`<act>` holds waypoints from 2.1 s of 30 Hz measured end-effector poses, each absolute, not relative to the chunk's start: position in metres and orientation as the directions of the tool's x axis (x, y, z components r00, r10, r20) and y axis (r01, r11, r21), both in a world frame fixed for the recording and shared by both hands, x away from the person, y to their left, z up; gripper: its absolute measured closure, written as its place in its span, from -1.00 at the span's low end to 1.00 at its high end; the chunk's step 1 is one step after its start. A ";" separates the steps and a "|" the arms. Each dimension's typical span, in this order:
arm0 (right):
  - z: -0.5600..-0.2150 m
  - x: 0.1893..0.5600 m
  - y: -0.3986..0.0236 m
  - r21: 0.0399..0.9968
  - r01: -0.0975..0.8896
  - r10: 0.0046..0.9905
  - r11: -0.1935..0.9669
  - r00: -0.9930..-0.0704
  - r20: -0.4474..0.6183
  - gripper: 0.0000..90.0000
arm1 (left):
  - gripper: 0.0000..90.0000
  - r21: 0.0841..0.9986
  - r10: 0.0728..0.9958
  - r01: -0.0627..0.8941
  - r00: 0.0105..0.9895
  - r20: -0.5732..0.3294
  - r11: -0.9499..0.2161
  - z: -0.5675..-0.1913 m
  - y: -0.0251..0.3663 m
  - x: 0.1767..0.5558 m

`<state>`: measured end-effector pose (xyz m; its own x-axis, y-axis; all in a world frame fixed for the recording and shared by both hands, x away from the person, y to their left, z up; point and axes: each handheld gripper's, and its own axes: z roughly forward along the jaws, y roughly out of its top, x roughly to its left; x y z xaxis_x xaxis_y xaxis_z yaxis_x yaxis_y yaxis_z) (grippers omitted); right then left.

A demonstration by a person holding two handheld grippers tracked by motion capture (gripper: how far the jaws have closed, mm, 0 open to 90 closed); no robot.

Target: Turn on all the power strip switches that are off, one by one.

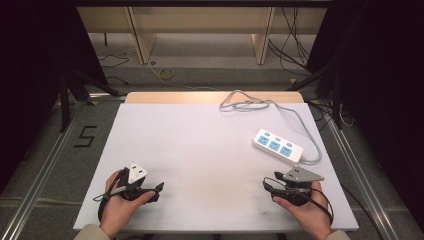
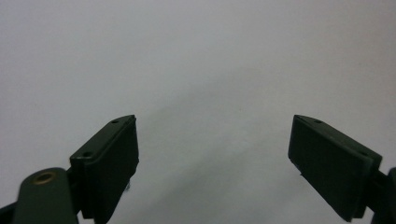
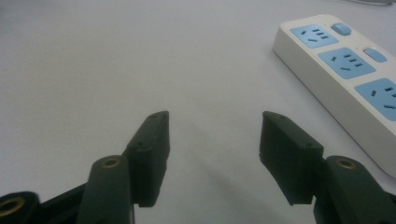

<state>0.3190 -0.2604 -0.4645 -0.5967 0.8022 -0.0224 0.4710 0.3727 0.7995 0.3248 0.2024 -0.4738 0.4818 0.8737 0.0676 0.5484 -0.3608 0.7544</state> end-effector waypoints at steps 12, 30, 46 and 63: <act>-0.455 0.323 -0.264 0.756 0.481 0.787 0.445 -0.613 -0.073 0.67 | -0.65 0.753 0.876 0.554 0.478 0.060 -0.354 -0.475 0.204 0.325; -0.440 0.343 -0.277 0.696 0.543 0.823 0.470 -0.555 -0.123 1.00 | -0.65 0.750 0.878 0.558 0.475 0.062 -0.355 -0.476 0.203 0.325; -0.435 0.359 -0.286 0.691 0.573 0.850 0.442 -0.514 -0.117 1.00 | -0.65 0.748 0.879 0.561 0.473 0.062 -0.355 -0.478 0.201 0.325; -0.429 0.369 -0.286 0.681 0.591 0.862 0.432 -0.491 -0.121 1.00 | -0.65 0.748 0.880 0.562 0.472 0.062 -0.354 -0.478 0.200 0.325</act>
